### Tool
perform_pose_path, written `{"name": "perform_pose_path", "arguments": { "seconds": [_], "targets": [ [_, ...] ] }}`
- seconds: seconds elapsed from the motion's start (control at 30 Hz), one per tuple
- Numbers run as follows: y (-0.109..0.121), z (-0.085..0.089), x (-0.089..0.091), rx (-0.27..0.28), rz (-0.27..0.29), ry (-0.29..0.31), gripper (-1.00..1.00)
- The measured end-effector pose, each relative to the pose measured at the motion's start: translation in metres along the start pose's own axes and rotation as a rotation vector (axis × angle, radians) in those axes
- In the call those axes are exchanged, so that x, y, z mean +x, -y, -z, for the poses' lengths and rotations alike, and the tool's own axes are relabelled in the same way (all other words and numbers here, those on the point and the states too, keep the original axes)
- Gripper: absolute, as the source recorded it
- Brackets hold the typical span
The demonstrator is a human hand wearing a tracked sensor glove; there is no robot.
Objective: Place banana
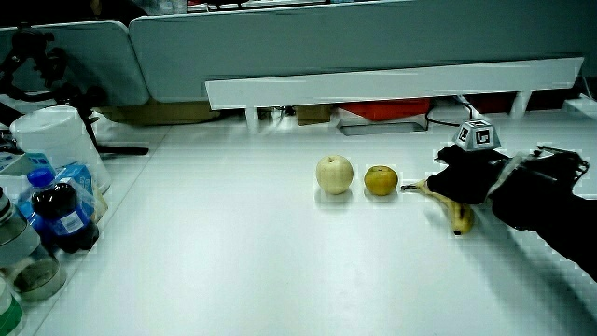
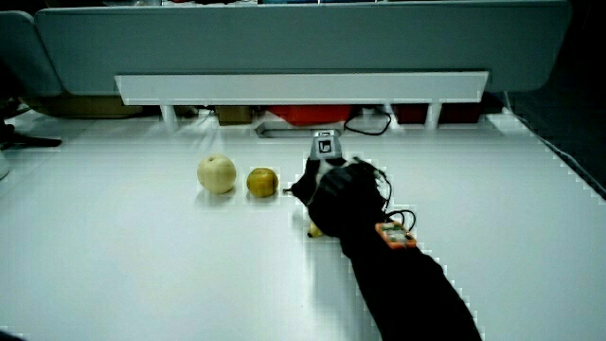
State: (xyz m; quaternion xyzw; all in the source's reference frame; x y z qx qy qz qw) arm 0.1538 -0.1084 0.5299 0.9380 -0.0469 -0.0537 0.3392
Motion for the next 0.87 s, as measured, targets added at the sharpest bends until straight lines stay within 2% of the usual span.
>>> {"name": "perform_pose_path", "arguments": {
  "seconds": [0.03,0.07,0.1,0.13,0.2,0.27,0.3,0.33,0.37,0.4,0.47,0.5,0.53,0.6,0.67,0.7,0.73,0.8,0.83,0.87],
  "targets": [
    [0.001,-0.002,0.003,0.005,-0.011,-0.01,-1.0],
    [-0.001,-0.002,0.007,-0.015,-0.012,-0.012,-1.0],
    [0.0,-0.003,0.011,-0.041,-0.036,-0.035,-1.0],
    [-0.003,-0.001,0.018,-0.092,-0.069,-0.078,-1.0],
    [0.007,-0.007,0.027,-0.076,-0.065,-0.079,-1.0],
    [0.022,-0.018,0.03,-0.016,-0.117,-0.077,-1.0],
    [0.024,-0.018,0.034,-0.009,-0.115,-0.075,-1.0],
    [0.026,-0.017,0.038,-0.018,-0.138,-0.085,-1.0],
    [0.027,-0.015,0.044,-0.006,-0.143,-0.084,-1.0],
    [0.037,-0.022,0.045,0.039,-0.142,-0.08,-1.0],
    [0.046,-0.024,0.051,0.078,-0.147,-0.077,-1.0],
    [0.048,-0.022,0.053,0.076,-0.157,-0.072,-1.0],
    [0.048,-0.017,0.058,0.08,-0.138,-0.042,-1.0],
    [0.059,-0.016,0.063,0.111,-0.156,-0.048,-1.0],
    [0.074,-0.02,0.062,0.135,-0.187,-0.018,-1.0],
    [0.075,-0.017,0.065,0.116,-0.204,-0.028,-1.0],
    [0.077,-0.015,0.067,0.12,-0.201,-0.043,-1.0],
    [0.082,-0.013,0.074,0.129,-0.2,-0.025,-1.0],
    [0.081,-0.006,0.08,0.099,-0.198,-0.024,-1.0],
    [0.085,-0.004,0.083,0.079,-0.221,-0.027,-1.0]
  ]
}}
